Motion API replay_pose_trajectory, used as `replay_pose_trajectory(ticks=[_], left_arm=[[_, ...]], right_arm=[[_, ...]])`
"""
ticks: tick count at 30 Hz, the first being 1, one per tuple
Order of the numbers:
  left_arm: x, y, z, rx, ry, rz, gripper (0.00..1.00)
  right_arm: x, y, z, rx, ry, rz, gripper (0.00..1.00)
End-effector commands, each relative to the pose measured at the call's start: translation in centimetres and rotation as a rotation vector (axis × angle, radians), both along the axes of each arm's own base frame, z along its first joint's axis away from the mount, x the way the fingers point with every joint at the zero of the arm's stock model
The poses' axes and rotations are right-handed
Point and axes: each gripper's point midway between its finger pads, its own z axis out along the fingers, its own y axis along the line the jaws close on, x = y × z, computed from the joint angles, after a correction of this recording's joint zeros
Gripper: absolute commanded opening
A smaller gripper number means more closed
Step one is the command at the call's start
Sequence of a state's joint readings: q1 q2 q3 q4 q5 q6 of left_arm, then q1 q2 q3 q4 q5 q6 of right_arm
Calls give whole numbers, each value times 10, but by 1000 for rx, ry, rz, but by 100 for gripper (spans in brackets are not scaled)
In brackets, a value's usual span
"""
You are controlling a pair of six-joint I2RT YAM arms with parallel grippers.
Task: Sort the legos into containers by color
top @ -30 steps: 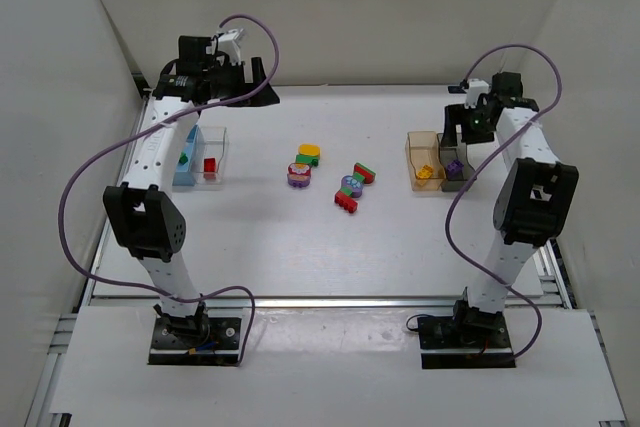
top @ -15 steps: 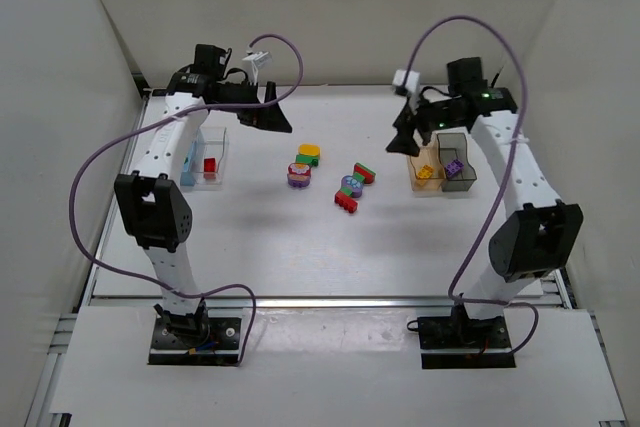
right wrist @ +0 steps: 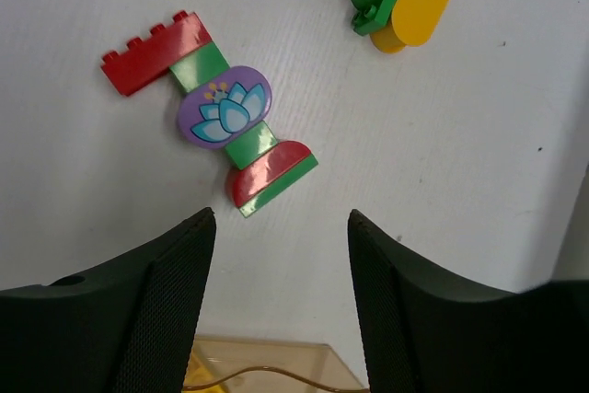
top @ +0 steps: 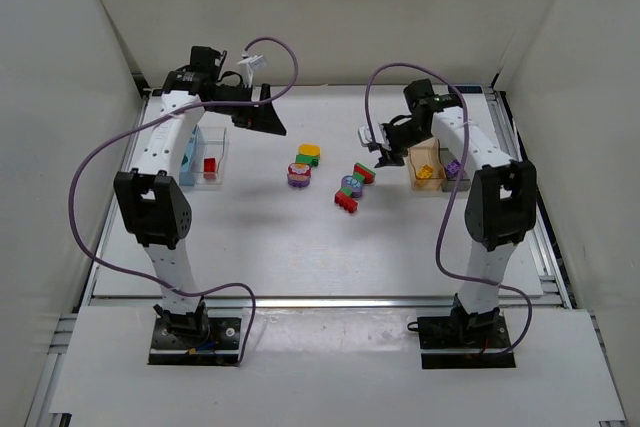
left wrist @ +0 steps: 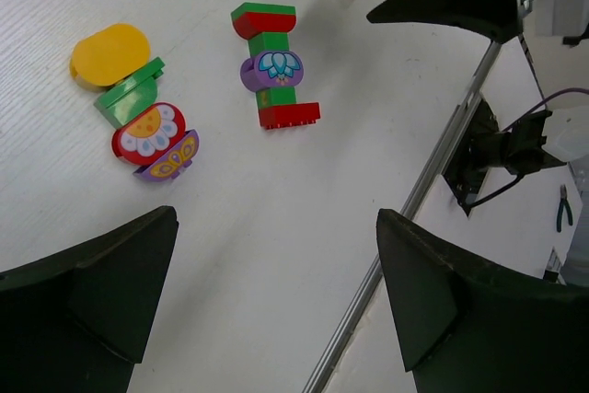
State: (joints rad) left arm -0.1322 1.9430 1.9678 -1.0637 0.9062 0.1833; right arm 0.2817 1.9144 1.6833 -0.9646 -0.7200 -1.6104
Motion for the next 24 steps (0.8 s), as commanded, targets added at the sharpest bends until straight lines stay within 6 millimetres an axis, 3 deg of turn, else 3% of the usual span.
replay_pose_trajectory(ticks=[1,6,13,17,24], left_arm=[[9,13,17,-51,-9,48,99],[21,29,13,-68,17,100,99],[29,40,2,-87,75,151,99],[32,47,2,-106,78,162,100],[29,50,-3,-89,96,176,99]], right_arm=[[21,7,-1,16,-234,178,63],[28,15,-10,29,-294,266,61],[6,30,-32,28,-248,435,59],[5,41,-35,35,-232,473,58],[-5,49,-57,9,-196,548,55]])
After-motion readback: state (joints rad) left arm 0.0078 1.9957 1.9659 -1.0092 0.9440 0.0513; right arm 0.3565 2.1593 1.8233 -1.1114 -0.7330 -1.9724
